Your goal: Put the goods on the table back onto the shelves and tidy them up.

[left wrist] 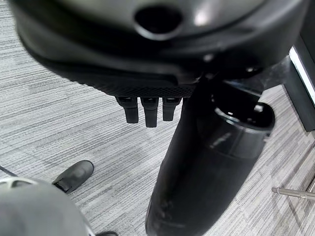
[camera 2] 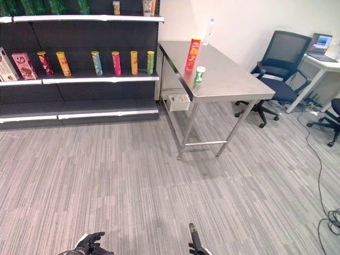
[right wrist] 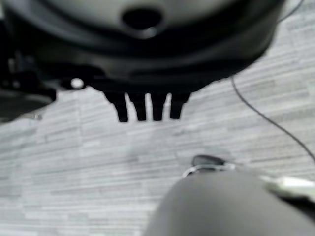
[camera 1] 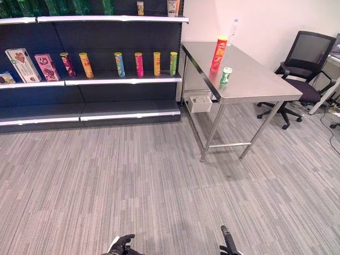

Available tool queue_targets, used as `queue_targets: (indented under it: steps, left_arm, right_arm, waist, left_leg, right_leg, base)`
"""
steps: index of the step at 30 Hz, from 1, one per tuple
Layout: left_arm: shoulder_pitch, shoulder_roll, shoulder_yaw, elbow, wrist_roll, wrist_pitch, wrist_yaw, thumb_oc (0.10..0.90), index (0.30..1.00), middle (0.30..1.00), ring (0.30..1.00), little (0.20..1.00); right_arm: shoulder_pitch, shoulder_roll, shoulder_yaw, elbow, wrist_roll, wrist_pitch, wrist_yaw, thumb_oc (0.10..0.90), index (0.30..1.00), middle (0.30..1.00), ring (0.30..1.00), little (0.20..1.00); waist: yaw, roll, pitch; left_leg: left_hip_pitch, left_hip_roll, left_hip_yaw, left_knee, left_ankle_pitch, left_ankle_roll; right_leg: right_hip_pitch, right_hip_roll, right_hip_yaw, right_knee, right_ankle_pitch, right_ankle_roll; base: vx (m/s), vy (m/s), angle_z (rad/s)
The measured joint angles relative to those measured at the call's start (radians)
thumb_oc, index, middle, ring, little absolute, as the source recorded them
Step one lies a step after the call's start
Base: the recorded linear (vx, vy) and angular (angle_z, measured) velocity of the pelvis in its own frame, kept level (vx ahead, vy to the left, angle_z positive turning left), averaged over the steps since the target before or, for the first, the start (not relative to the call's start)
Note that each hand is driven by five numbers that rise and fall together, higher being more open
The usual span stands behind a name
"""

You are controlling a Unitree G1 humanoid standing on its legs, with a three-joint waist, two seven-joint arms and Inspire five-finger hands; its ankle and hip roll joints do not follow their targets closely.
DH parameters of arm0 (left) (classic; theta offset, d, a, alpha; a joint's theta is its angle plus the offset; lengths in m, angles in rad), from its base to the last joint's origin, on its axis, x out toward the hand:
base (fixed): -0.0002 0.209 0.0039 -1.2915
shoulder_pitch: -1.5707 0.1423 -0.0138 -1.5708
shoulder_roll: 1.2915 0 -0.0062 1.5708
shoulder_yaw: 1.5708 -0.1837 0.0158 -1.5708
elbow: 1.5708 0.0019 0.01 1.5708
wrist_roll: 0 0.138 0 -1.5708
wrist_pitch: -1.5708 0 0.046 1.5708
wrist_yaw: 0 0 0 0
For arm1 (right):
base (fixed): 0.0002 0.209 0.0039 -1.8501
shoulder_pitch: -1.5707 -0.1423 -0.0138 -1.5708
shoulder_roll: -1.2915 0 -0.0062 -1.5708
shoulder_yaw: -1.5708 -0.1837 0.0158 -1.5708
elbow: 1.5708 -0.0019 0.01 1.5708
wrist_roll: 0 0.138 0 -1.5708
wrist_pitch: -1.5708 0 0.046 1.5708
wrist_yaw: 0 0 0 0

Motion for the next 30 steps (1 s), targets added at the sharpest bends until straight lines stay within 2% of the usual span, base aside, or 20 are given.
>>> queue_targets:
  steps: [6, 10, 30]
  left_arm:
    - [0.000, 0.000, 0.000, 0.000, 0.000, 0.000, 0.000, 0.800, 0.900, 0.900, 0.900, 0.900]
    - [-0.005, 0.001, 0.001, -0.002, 0.000, -0.003, 0.002, 0.800, 0.900, 0.900, 0.900, 0.900]
    - [-0.006, 0.001, 0.001, 0.001, 0.000, -0.008, 0.002, 0.800, 0.900, 0.900, 0.900, 0.900]
  right_arm:
    - [0.000, 0.000, 0.000, 0.000, 0.000, 0.000, 0.000, 0.800, 0.900, 0.900, 0.900, 0.900]
    - [0.000, 0.001, 0.001, 0.003, 0.000, -0.001, 0.000, 0.800, 0.900, 0.900, 0.900, 0.900]
    - [0.007, 0.001, -0.002, 0.007, -0.004, -0.002, -0.001, 0.800, 0.900, 0.900, 0.900, 0.900]
  waist:
    - [0.000, 0.000, 0.000]
    - [0.000, 0.002, 0.023]
    - [-0.003, -0.006, 0.022]
  left_leg:
    - [0.001, 0.000, -0.001, -0.001, 0.000, 0.000]
    - [0.002, -0.001, -0.004, 0.000, 0.000, 0.000]
    - [0.006, -0.001, -0.002, 0.001, 0.000, 0.000]
  right_leg:
    - [0.001, 0.000, -0.001, -0.001, 0.000, 0.000]
    - [0.004, 0.000, -0.005, -0.002, 0.000, 0.000]
    - [0.008, 0.000, -0.003, -0.003, 0.000, 0.001]
  base:
    - [0.00, -0.001, 0.01]
    - [-0.01, -0.004, 0.02]
    - [0.00, 0.000, 0.00]
